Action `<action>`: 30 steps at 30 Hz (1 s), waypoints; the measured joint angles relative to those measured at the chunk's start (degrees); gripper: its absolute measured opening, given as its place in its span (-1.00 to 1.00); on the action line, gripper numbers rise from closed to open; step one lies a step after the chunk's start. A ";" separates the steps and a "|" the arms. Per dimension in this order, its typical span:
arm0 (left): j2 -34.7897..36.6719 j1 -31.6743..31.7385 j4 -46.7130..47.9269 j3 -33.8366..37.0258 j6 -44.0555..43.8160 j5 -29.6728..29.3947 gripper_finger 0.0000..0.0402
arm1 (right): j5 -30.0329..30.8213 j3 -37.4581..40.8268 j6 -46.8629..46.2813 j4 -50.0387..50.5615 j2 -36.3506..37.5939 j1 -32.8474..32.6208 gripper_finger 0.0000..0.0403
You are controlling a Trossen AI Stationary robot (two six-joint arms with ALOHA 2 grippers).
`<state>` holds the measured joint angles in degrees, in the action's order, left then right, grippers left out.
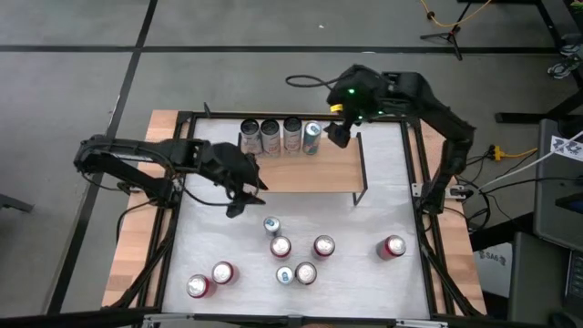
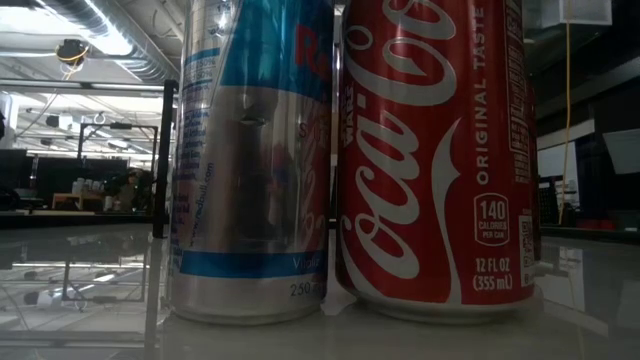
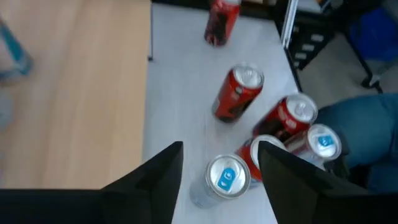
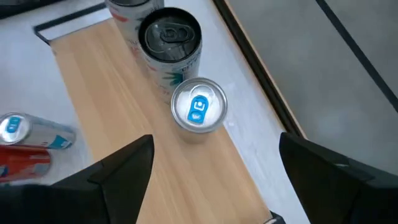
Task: Place canned beverage on shelf
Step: Put the top blue soda can on the shelf
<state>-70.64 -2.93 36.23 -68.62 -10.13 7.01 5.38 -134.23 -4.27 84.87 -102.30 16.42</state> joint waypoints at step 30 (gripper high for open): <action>-16.40 -11.88 -1.64 0.00 8.46 -9.33 0.03 | 10.16 0.85 0.48 5.17 3.48 -25.10 0.66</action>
<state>-87.05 -14.81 34.59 -68.62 -1.66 -2.33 15.55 -133.38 -3.80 90.04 -98.83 -8.68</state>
